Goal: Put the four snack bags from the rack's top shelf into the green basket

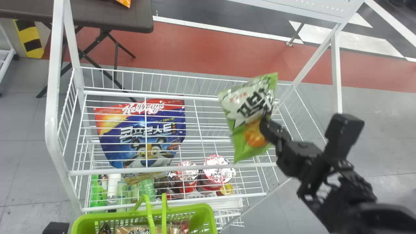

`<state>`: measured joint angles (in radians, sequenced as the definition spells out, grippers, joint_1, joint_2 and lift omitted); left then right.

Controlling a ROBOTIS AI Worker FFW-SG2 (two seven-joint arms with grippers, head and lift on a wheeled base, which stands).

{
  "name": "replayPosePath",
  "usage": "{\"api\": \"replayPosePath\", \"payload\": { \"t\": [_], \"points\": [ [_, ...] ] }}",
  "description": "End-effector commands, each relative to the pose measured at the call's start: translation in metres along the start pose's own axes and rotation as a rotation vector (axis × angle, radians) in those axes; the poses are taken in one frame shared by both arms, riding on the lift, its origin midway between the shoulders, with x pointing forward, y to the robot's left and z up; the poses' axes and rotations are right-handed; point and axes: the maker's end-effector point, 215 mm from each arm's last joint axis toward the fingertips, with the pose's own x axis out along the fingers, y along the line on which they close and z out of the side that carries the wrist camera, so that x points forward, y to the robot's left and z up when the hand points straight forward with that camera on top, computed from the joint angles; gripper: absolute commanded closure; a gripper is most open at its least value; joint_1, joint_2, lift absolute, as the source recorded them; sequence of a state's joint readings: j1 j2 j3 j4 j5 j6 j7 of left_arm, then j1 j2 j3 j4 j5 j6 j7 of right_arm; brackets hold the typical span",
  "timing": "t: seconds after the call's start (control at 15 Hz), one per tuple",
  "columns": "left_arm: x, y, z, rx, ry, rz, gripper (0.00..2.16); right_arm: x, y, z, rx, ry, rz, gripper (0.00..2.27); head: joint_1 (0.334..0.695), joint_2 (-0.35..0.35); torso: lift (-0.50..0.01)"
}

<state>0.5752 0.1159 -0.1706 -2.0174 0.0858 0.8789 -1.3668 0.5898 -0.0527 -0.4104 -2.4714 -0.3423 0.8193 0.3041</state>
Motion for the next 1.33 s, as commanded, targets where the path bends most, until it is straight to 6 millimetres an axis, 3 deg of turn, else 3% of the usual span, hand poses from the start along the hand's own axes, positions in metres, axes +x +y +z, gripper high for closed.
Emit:
{"api": "replayPosePath", "payload": {
  "t": [0.0, 0.27, 0.53, 0.67, 0.8, 0.93, 1.0, 1.07, 1.13, 1.27],
  "points": [
    [0.001, 0.000, 0.001, -0.002, -0.006, -0.004, 2.05, -0.037, 0.031, -0.064, 0.164, 0.201, 0.109, 2.22, 0.695, -0.350, 0.000],
    [0.002, 0.002, 0.000, 0.000, -0.014, -0.004, 2.05, -0.094, 0.074, -0.171, 0.349, 0.552, 0.210, 2.22, 0.695, -0.350, 0.000],
    [0.002, 0.003, 0.001, 0.005, -0.017, -0.004, 2.05, -0.125, 0.103, -0.229, 0.474, 0.732, 0.268, 2.22, 0.695, -0.350, 0.000],
    [0.002, 0.003, 0.001, 0.009, -0.018, -0.005, 2.05, -0.118, 0.108, -0.246, 0.509, 0.734, 0.281, 2.22, 0.695, -0.350, 0.000],
    [0.002, 0.003, 0.002, 0.011, -0.018, -0.005, 2.05, -0.096, 0.105, -0.243, 0.495, 0.654, 0.280, 2.22, 0.695, -0.350, 0.000],
    [0.003, 0.002, 0.002, 0.011, -0.018, -0.007, 2.05, -0.090, 0.110, -0.242, 0.484, 0.639, 0.288, 2.14, 0.695, -0.350, 0.000],
    [0.002, 0.003, 0.002, 0.009, -0.019, -0.005, 2.05, -0.096, 0.117, -0.250, 0.479, 0.685, 0.299, 1.75, 0.695, -0.350, 0.000],
    [0.001, 0.003, 0.000, 0.006, -0.017, -0.002, 2.05, -0.100, 0.119, -0.254, 0.469, 0.707, 0.301, 0.98, 0.695, -0.350, 0.000],
    [-0.001, 0.003, 0.001, 0.009, -0.021, 0.000, 2.05, -0.103, 0.116, -0.259, 0.444, 0.733, 0.287, 0.01, 0.695, -0.350, 0.000],
    [-0.001, 0.004, 0.001, 0.009, -0.024, 0.000, 2.05, -0.106, 0.109, -0.261, 0.418, 0.747, 0.263, 0.00, 0.695, -0.350, 0.000]
  ]
}}
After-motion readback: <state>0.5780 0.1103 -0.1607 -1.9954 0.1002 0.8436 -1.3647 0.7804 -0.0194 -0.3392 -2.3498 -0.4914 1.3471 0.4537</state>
